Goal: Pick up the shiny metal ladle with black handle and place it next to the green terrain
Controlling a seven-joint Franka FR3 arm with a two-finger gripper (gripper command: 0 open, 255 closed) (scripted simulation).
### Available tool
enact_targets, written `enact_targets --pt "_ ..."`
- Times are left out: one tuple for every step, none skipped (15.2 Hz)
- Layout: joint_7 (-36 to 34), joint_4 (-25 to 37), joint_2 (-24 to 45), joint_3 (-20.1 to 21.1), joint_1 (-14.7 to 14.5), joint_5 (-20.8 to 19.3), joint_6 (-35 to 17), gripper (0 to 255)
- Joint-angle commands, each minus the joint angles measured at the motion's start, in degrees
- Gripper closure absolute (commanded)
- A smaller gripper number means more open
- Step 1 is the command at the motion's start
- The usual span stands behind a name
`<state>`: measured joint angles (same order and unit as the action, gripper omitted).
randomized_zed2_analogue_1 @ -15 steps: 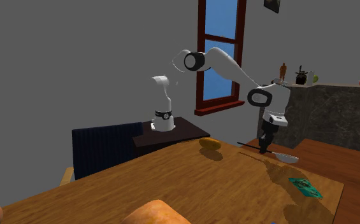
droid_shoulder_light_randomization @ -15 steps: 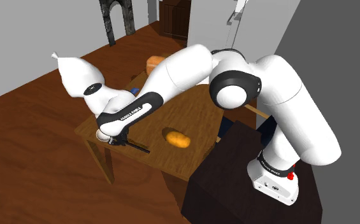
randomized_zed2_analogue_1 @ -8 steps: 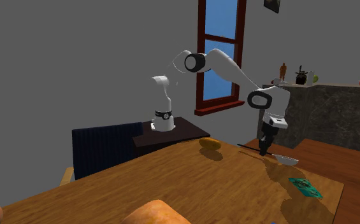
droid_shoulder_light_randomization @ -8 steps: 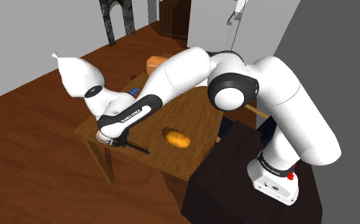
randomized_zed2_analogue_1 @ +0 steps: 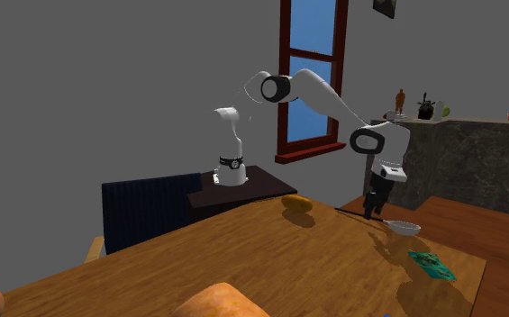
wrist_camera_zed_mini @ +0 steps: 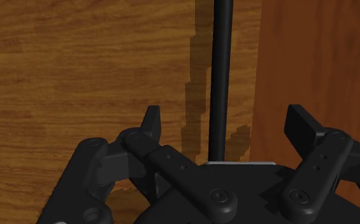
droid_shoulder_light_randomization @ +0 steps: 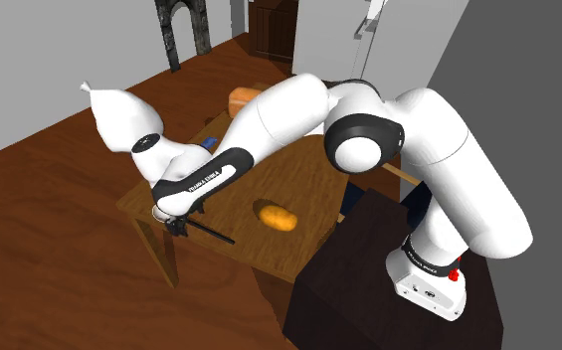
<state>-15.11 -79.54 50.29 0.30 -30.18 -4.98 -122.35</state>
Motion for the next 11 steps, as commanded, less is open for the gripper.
enact_targets --pt "0.03 0.34 -0.97 0.04 -0.06 0.05 1.32 0" --pt "0.06 0.78 -1.89 0.09 -0.11 0.10 2.67 0" --pt "0.10 1.31 -2.75 0.13 -0.17 0.15 4.07 0" --pt "0.13 1.81 -3.38 0.16 -0.22 0.19 5.20 0" --pt "0.13 1.78 -3.40 0.16 -0.22 0.19 5.18 0" --pt "0.13 1.80 -3.39 0.16 -0.22 0.19 5.20 0" --pt "0.13 1.81 -3.38 0.16 -0.22 0.19 5.20 0" --pt "0.13 1.81 -3.38 0.16 -0.22 0.19 5.20 0" --pt "0.13 1.81 -3.38 0.16 -0.22 0.19 5.20 0" --pt "0.13 1.81 -3.38 0.16 -0.22 0.19 5.20 0" --pt "0.13 1.81 -3.38 0.16 -0.22 0.19 5.20 0"
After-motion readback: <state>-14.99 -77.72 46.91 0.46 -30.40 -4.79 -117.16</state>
